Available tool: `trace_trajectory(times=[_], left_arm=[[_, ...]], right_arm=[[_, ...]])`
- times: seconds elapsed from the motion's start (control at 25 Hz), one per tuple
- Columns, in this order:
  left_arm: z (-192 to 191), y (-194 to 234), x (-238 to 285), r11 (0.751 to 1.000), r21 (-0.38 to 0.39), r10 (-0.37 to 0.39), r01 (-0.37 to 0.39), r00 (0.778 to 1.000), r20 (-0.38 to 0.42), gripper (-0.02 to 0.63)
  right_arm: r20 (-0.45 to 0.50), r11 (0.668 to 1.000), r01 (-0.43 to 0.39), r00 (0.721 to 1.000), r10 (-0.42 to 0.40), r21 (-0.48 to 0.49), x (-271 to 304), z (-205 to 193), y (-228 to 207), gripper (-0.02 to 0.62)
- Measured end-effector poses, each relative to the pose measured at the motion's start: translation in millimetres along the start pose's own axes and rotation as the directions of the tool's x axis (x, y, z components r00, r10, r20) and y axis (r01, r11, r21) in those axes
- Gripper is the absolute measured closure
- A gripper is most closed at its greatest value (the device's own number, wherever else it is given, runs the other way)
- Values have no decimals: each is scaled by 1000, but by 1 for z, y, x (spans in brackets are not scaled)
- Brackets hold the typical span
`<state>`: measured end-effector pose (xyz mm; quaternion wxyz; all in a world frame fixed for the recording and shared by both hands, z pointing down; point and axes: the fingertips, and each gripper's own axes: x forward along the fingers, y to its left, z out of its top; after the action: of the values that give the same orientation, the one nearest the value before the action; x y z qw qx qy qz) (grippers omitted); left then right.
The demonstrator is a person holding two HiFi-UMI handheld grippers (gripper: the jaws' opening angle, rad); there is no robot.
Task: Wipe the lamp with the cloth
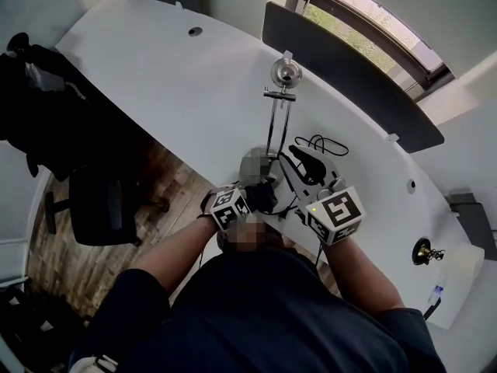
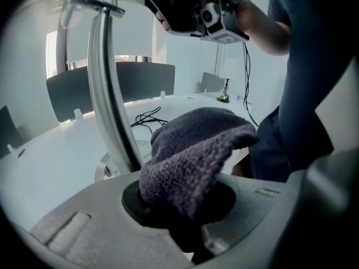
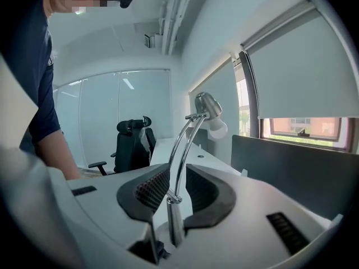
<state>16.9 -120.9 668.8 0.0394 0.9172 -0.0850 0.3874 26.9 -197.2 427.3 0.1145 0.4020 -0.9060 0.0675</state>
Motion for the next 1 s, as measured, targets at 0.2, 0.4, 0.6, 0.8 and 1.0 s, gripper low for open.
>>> trace_trajectory(times=[0.2,0.4,0.6,0.8,1.0], left_arm=[[38,-15,-47,995,-96,-20,34,990,142,537],[88,-16,-120,980,-198,49,15,949,312,537],[131,-23,-186,969,-249,109,10,881,461,537],[153,-24,-228,961,-277,162,-2,815,556,537],[149,-21,-246,944,-326,248,-47,750,613,537]], right_arm=[[43,998,26,999,-29,55,-25,-1,12,515],[114,997,25,993,-33,75,-48,11,37,517],[187,997,11,982,-25,77,-65,27,62,540],[238,992,-19,971,-12,128,-72,39,80,566],[225,994,-47,974,23,102,-69,24,101,581]])
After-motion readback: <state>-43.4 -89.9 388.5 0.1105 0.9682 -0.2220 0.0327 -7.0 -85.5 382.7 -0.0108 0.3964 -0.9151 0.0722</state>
